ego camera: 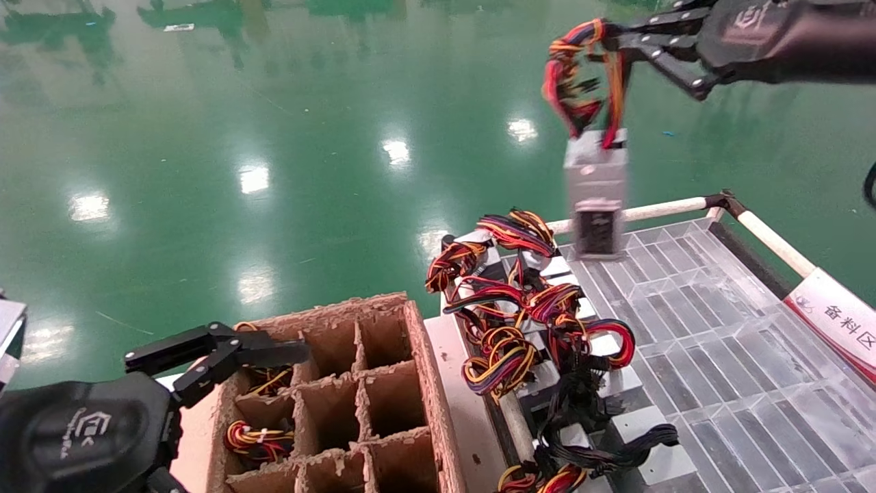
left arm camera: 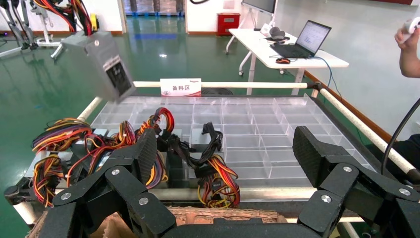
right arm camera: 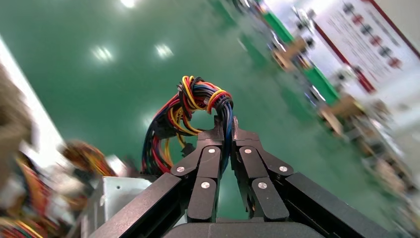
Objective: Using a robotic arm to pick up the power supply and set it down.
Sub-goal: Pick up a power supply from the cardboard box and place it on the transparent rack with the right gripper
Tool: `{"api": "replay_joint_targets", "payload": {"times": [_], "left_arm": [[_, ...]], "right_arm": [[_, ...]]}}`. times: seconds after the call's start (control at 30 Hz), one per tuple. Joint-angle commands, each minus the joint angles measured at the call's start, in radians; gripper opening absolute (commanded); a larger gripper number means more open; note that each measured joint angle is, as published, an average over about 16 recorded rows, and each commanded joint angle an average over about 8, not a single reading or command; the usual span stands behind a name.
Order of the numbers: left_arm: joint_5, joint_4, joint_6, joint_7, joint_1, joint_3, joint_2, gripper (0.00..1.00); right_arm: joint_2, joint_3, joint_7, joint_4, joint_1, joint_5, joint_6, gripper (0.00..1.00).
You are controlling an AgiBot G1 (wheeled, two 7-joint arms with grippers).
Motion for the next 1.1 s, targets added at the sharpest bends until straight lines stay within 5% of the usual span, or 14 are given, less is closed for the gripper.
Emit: {"api": "replay_joint_targets", "payload": {"times": [0.03, 0.57, 1.1], "left_arm": [[0.0, 0.0, 0.0, 0.0, 0.0, 0.0, 0.0, 1.0], [0.0, 0.0, 0.0, 0.0, 0.0, 0.0, 0.0, 1.0], [0.0, 0.0, 0.0, 0.0, 0.0, 0.0, 0.0, 1.0]], "right_arm": [[-0.012, -0.013, -0.032, -0.044, 0.033, -0.035, 0.037, 0.0], [-0.136, -0.127, -0.253, -0.218, 0.057, -0.234, 0.306, 0.0], [-0.239, -0.143, -0.371, -0.28, -0.035, -0.259, 0.433, 0.0]]}}
